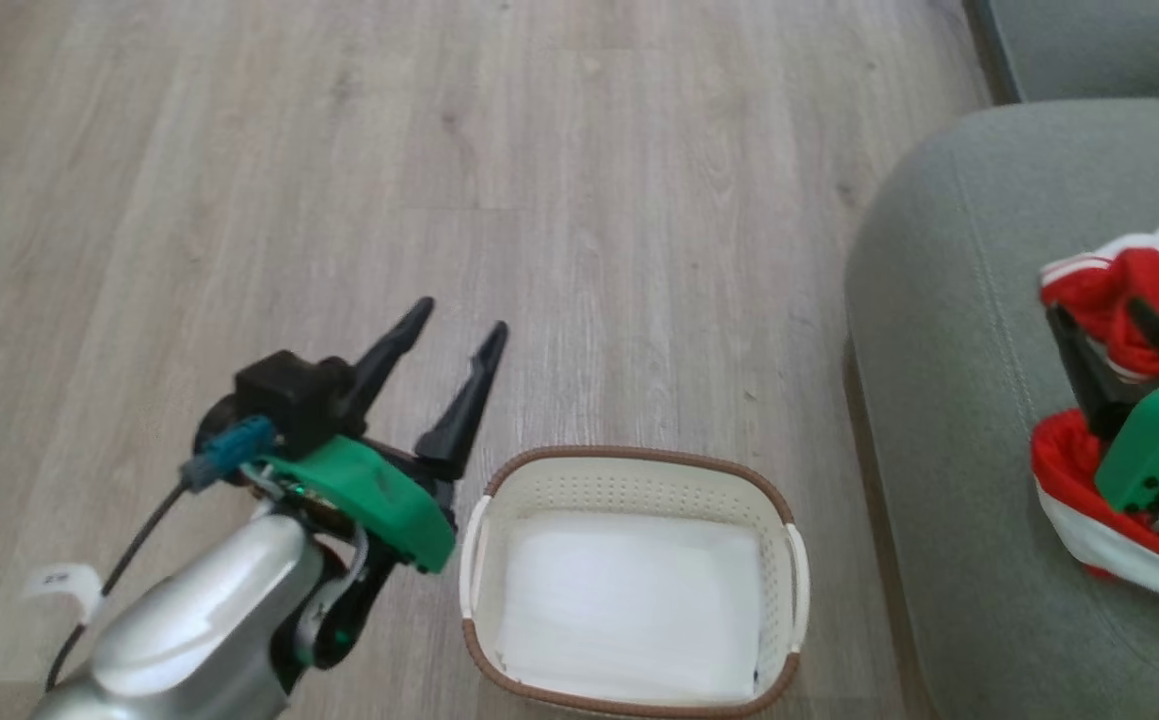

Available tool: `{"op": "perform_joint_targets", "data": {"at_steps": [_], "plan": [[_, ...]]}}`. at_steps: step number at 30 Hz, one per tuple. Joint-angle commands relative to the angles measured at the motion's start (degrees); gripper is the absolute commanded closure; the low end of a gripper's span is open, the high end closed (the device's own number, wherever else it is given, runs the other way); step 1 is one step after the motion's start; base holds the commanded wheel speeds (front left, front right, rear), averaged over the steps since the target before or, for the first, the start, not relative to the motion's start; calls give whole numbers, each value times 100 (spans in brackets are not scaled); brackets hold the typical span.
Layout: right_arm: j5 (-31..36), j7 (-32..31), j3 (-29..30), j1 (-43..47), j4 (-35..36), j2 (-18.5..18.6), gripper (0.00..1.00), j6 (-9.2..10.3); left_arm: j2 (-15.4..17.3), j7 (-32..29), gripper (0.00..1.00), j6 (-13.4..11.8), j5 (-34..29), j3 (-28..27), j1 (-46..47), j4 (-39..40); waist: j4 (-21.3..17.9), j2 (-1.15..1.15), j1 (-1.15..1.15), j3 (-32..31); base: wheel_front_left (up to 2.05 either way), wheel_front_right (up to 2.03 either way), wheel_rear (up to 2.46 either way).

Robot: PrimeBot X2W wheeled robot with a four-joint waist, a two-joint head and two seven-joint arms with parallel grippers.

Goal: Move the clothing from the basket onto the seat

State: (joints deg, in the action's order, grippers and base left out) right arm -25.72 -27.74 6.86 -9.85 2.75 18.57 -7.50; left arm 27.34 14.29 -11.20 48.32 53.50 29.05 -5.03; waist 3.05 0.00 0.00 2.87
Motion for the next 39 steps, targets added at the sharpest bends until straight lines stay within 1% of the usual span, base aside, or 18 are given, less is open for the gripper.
{"op": "perform_joint_targets", "data": {"at_steps": [1, 4, 5, 9, 12, 16, 21, 23, 27, 32, 39], "plan": [[72, 243, -91, -146, 152, 150, 0, 1, 221, 69, 0, -75, 1, -401, 110, 203, 110, 0, 0, -64, 0, 0, 0], [165, 661, -56, -74, 99, 44, 0, 1, 271, 70, 0, -128, -55, -626, -64, 249, 216, 0, 0, -105, 0, 0, 0], [165, 661, -56, -74, 99, 44, 0, 1, 271, 70, 0, -128, -55, -626, -64, 249, 216, 0, 0, -105, 0, 0, 0], [306, 1336, 81, 50, -9, -139, 0, 1, 313, 70, 0, -219, -180, -990, -356, 353, 307, 0, 0, -141, 0, 0, 0], [416, 1861, 181, 182, -124, -308, 0, 1, 240, 70, 0, -285, -317, -1513, -677, 510, 334, 0, 0, -160, 0, 0, 0], [537, 2378, 109, 371, -215, -541, 0, 1, 141, 70, 0, -293, -588, -2164, -1215, 653, 304, 0, 0, -146, 0, 0, 0], [625, 2969, -48, 533, -290, -690, 0, 1, -7, 71, 0, -193, -916, -2832, -1827, 728, 235, 0, 0, -93, 0, 0, 0], [638, 3177, -77, 587, -358, -709, 0, 1, -46, 71, 0, -143, -1093, -3008, -2039, 740, 208, 0, 0, -81, 0, 0, 0], [665, 3494, -151, 705, -489, -750, 0, 1, -232, 71, 0, -40, -1299, -3371, -2383, 766, 167, 0, 0, -63, 0, 0, 0], [680, 3742, -277, 748, -622, -795, 0, 1, -481, 71, 0, 186, -1513, -3649, -2544, 730, 114, 0, 0, -76, 0, 0, 0], [654, 3768, -330, 680, -677, -793, 0, 1, -643, 71, 0, 379, -1670, -3829, -2612, 652, 49, 0, 0, -81, 0, 0, 0]]}}
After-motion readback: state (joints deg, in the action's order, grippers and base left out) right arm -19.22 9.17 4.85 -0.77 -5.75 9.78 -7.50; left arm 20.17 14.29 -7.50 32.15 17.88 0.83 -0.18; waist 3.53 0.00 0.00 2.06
